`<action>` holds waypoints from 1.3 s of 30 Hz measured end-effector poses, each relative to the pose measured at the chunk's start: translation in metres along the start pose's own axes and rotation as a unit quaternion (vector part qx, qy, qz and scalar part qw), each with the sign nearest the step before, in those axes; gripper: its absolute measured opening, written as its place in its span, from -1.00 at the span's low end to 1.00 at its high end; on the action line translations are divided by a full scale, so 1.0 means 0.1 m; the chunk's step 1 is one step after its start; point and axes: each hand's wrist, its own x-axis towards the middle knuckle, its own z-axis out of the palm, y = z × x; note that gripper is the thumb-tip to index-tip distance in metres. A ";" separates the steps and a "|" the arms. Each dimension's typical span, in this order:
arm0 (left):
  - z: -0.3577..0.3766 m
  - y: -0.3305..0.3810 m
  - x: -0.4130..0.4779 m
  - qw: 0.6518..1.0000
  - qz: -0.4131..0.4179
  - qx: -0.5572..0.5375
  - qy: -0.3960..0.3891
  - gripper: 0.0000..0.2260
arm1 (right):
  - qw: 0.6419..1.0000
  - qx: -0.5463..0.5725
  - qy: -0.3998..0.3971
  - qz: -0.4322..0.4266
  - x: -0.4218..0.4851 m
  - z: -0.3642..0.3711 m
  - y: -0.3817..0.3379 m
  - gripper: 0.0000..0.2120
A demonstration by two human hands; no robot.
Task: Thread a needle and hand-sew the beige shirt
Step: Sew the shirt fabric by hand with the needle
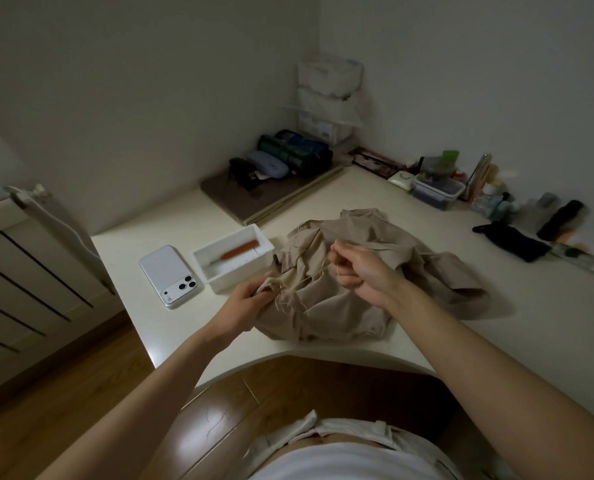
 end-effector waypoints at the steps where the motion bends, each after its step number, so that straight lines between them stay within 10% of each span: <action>1: 0.00 0.01 -0.01 1.000 -0.002 -0.007 0.003 -0.76 | 1.000 -0.003 0.014 -0.004 0.00 0.01 0.01 -0.74; 16: -0.01 -0.02 0.03 0.996 -0.049 -0.019 0.069 -0.79 | 0.851 -0.479 0.214 0.029 0.12 -0.49 0.65 -0.75; 22: 0.05 0.06 0.01 0.999 -0.025 0.008 0.041 -0.74 | 0.885 -0.443 0.118 -0.088 0.00 -0.06 0.47 -0.71; 29: 0.09 0.14 -0.01 0.999 -0.005 -0.010 0.044 -0.80 | 0.964 -0.252 -0.071 0.047 -0.19 0.42 0.36 -0.73; 39: 0.07 0.13 -0.04 0.999 -0.012 -0.007 0.041 -0.75 | 0.970 -0.239 -0.043 0.023 -0.08 0.09 0.32 -0.71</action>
